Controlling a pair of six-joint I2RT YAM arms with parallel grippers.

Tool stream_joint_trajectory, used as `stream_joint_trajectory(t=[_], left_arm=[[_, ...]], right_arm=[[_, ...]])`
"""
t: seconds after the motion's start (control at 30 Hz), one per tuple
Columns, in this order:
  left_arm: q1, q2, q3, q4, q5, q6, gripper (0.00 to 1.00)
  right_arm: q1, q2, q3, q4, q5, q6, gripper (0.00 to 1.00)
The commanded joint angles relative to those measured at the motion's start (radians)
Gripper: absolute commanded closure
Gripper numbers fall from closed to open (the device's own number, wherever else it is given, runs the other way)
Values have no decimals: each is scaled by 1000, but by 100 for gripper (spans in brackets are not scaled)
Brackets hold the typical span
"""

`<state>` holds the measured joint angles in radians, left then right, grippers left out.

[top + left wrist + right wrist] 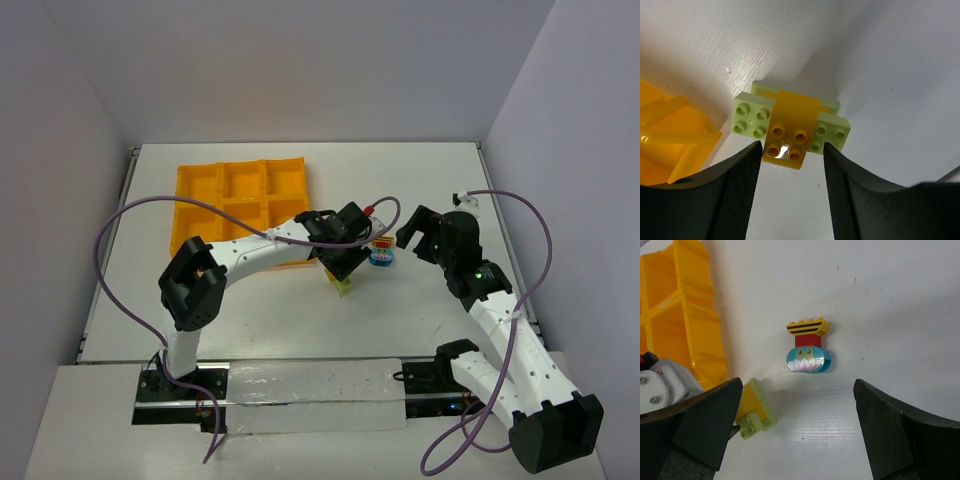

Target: Sort the legos into containers by color

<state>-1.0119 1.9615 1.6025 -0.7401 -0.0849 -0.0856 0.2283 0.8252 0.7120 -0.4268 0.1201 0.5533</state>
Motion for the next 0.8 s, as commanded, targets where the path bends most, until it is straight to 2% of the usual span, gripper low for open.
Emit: stream_joint_trajectory(t=[0.0, 0.3, 0.37, 0.53, 0.63, 0.7, 0.73, 0.77], left_arm=[[-2, 2, 49, 5, 14, 21, 41], [-2, 39, 66, -2, 13, 24, 46], [-2, 40, 64, -1, 14, 24, 51], [-2, 46, 60, -2, 6, 21, 49], [-1, 45, 57, 9, -1, 17, 62], [-1, 39, 59, 11, -5, 12, 85], [0, 38, 63, 9, -11, 10, 87], [1, 35, 70, 6, -17, 5, 95]], right_arm=[[-6, -12, -11, 23, 4, 4, 0], [-6, -8, -8, 23, 1, 0, 0], [-6, -8, -8, 22, 2, 0, 0], [-6, -12, -8, 22, -2, 2, 0], [-5, -15, -8, 20, 0, 2, 0], [-6, -14, -8, 19, 0, 0, 0], [-6, -14, -6, 19, -1, -1, 0], [-6, -15, -5, 19, -1, -1, 0]])
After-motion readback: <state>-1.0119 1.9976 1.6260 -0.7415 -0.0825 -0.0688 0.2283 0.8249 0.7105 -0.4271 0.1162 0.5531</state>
